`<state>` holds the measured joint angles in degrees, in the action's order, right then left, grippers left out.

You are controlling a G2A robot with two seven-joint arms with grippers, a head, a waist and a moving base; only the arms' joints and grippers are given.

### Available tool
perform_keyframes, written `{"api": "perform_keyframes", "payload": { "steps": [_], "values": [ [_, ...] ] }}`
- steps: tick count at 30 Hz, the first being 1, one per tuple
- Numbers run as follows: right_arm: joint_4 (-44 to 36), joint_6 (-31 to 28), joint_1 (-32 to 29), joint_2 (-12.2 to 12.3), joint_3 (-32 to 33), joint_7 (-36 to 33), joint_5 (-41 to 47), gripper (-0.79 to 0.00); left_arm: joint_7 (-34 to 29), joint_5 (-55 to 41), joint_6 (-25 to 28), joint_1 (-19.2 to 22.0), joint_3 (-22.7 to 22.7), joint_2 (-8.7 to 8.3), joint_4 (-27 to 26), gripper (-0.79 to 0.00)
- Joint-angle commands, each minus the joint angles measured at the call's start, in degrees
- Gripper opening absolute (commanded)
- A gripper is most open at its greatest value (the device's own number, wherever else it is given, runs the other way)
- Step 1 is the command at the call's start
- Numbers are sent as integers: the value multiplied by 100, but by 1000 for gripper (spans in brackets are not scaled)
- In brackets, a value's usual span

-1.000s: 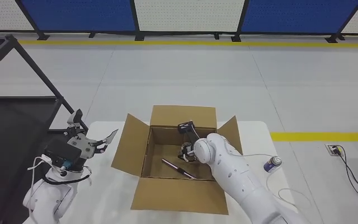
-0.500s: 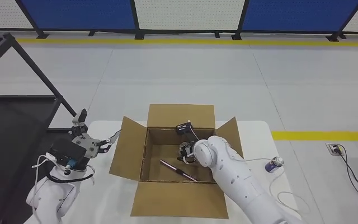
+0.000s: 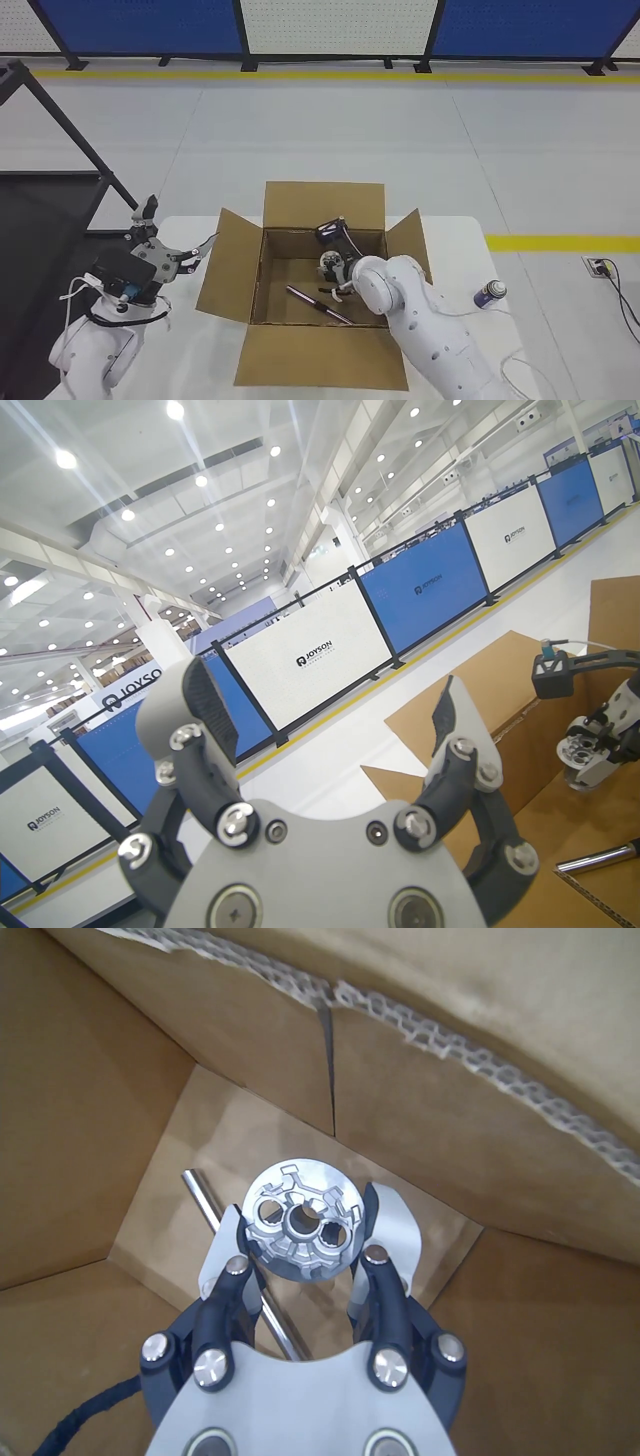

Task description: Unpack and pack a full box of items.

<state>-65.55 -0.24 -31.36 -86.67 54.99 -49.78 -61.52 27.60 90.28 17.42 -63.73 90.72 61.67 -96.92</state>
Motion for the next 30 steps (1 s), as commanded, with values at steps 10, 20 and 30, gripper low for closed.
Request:
{"api": "perform_keyframes", "payload": {
  "steps": [10,20,30],
  "values": [
    [-2861,-233,-1367,338,699,-343,-877,-785,-3,16,87,64,-79,-3,18,0],
    [-2964,-219,-1430,350,727,-361,-936,-785,8,23,189,77,-89,-9,24,0],
    [-3169,-287,-1547,361,733,-195,-959,-785,-35,-38,229,17,-117,-6,-46,0]
  ]
}}
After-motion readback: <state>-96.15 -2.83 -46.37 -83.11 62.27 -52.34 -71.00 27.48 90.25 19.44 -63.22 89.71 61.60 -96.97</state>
